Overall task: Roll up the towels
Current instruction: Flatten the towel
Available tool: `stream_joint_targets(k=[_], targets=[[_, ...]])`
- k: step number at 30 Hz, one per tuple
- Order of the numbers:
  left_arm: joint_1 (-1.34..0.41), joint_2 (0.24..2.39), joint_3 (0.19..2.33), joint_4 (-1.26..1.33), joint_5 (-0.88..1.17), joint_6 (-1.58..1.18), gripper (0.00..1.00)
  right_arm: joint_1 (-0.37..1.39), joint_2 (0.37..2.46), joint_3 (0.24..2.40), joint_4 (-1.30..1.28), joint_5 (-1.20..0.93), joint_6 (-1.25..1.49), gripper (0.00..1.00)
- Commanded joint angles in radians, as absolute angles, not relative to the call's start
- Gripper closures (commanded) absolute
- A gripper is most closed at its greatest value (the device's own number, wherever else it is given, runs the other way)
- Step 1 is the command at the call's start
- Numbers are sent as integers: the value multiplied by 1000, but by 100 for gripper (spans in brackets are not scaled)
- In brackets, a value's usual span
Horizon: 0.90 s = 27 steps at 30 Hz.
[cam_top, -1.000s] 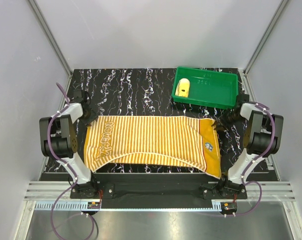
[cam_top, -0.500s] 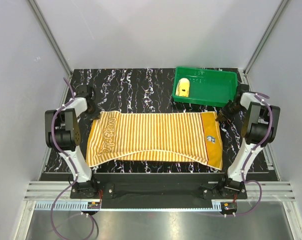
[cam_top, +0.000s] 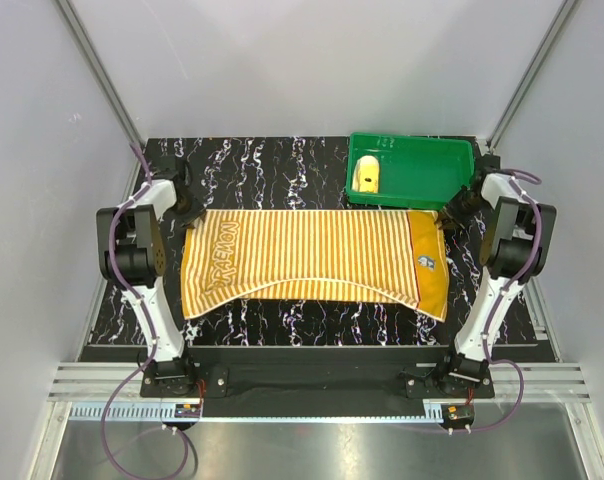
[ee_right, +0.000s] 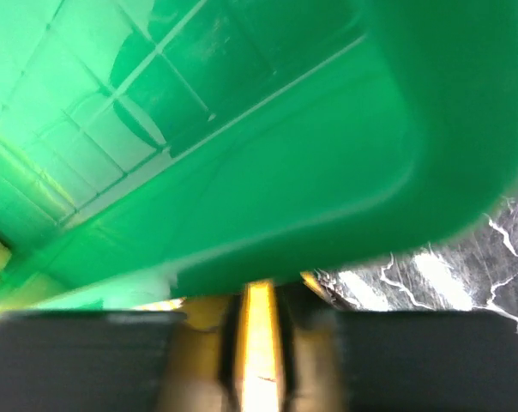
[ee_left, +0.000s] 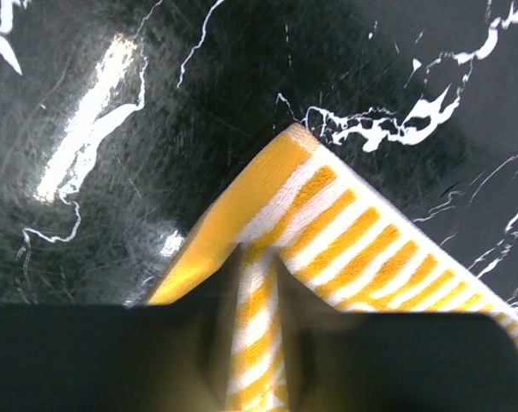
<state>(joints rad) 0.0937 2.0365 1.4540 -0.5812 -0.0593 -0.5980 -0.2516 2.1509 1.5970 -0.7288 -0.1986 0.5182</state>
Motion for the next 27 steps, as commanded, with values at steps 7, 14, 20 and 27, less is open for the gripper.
stream_joint_targets(k=[7,14,20,27], targets=[[100,1599,1258,-643,-103,-652,39,-255,1711,1402,-767,-132,512,32],[95,1226,878,-678,-6,-750,40,-174,1356,1153,-778,-224,598,23],[60,1016,618,-660,115,-828,43,-6,1175,920,-733,-267,693,22],[58,976,500,-630,69,-856,43,-5,1192,761,-618,-330,732,16]])
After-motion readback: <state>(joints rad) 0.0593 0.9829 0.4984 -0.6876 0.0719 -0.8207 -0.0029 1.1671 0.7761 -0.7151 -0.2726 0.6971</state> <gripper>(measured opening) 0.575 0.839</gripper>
